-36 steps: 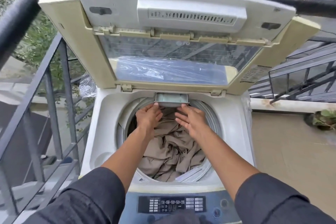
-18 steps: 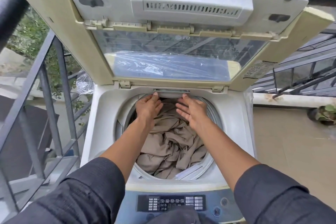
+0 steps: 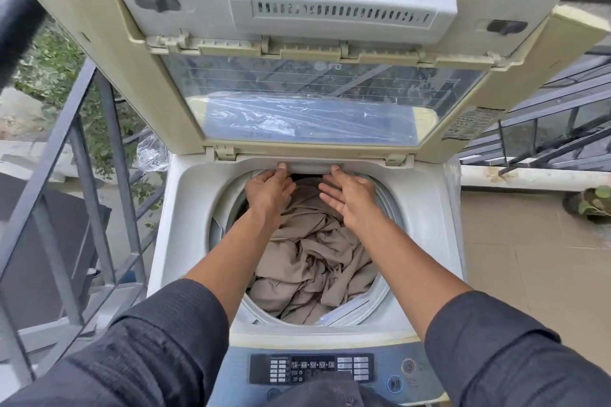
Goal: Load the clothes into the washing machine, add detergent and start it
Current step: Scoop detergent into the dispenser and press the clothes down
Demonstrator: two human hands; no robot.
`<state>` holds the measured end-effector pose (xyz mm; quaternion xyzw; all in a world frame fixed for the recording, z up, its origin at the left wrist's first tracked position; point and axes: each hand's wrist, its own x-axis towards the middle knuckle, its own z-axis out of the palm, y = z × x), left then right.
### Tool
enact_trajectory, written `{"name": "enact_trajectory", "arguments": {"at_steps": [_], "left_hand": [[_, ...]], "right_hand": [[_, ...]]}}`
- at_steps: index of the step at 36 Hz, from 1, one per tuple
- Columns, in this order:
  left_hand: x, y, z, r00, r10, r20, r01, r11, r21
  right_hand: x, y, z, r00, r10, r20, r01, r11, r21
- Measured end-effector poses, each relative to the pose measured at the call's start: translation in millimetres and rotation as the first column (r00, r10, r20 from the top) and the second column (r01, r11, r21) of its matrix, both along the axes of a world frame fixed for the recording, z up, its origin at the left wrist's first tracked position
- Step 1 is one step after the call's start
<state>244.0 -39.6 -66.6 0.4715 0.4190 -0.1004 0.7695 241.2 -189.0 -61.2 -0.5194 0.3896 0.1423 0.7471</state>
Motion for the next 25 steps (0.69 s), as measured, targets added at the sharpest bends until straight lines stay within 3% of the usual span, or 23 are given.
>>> {"name": "enact_trajectory", "arguments": {"at_steps": [9, 15, 22, 25], "left_hand": [[2.9, -4.5, 14.8, 0.998, -0.034, -0.053, 0.036, 0.999, 0.036], [-11.5, -5.0, 28.3, 0.993, -0.114, -0.006, 0.115, 0.992, 0.046], [-42.6, -3.3, 49.0, 0.939, -0.344, 0.028, 0.339, 0.933, 0.119], [-54.1, -3.1, 65.1, 0.919, -0.385, 0.089, 0.354, 0.901, 0.25]], "right_hand": [[2.1, 3.4, 6.2, 0.998, 0.025, -0.049, -0.025, 1.0, 0.003], [-10.6, 2.3, 15.2, 0.987, 0.15, -0.058, -0.154, 0.987, -0.055], [-38.1, 2.6, 44.8, 0.958, 0.286, 0.037, -0.274, 0.942, -0.192], [-46.4, 4.2, 71.8, 0.931, 0.343, 0.126, -0.285, 0.897, -0.338]]}}
